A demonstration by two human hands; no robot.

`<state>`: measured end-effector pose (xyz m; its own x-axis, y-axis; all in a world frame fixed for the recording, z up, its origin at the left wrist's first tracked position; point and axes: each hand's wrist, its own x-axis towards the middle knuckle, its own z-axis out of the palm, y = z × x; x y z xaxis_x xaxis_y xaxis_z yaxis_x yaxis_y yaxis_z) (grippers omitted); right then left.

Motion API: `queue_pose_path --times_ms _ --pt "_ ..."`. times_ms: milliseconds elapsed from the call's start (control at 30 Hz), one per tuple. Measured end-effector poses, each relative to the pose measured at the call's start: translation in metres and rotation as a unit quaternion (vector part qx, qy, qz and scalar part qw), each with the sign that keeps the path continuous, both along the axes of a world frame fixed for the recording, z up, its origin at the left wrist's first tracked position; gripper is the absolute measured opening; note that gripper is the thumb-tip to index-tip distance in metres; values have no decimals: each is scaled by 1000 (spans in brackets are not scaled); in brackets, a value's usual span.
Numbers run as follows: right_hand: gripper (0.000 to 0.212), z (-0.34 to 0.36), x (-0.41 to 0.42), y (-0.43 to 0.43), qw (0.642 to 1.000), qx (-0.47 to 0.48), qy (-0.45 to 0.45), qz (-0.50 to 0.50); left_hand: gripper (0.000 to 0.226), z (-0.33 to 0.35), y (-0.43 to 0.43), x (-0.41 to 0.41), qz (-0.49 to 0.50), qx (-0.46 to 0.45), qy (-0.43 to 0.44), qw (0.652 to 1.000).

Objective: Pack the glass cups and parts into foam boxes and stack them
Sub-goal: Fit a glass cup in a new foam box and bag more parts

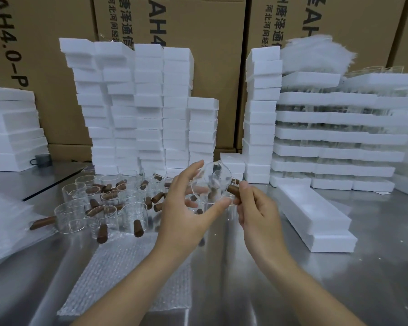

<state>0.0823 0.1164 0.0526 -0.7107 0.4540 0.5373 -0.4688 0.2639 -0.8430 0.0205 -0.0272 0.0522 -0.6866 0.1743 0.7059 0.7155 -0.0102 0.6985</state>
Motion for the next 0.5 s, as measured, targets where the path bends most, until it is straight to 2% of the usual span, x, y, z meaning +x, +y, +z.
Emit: queue_pose_path --times_ms 67,133,200,300,400,433,500 --pt "44 2 1 4 999 31 13 -27 86 -2 2 0 -11 -3 -17 1000" --pt "55 3 1 7 998 45 5 -40 85 -3 2 -2 -16 -8 -25 1000" --pt "54 3 2 8 998 45 3 -39 83 -3 2 -3 -21 -7 -31 999" --pt "40 3 4 9 1000 29 10 2 83 -1 3 -1 -49 29 -77 995" --pt "17 -2 4 9 997 68 17 8 84 3 3 2 -74 88 -152 982" --pt "23 -3 4 8 996 93 11 -3 87 4 3 3 -101 113 -189 970" --pt "53 -9 3 8 989 149 -8 -8 99 7 4 4 -192 154 -267 932"
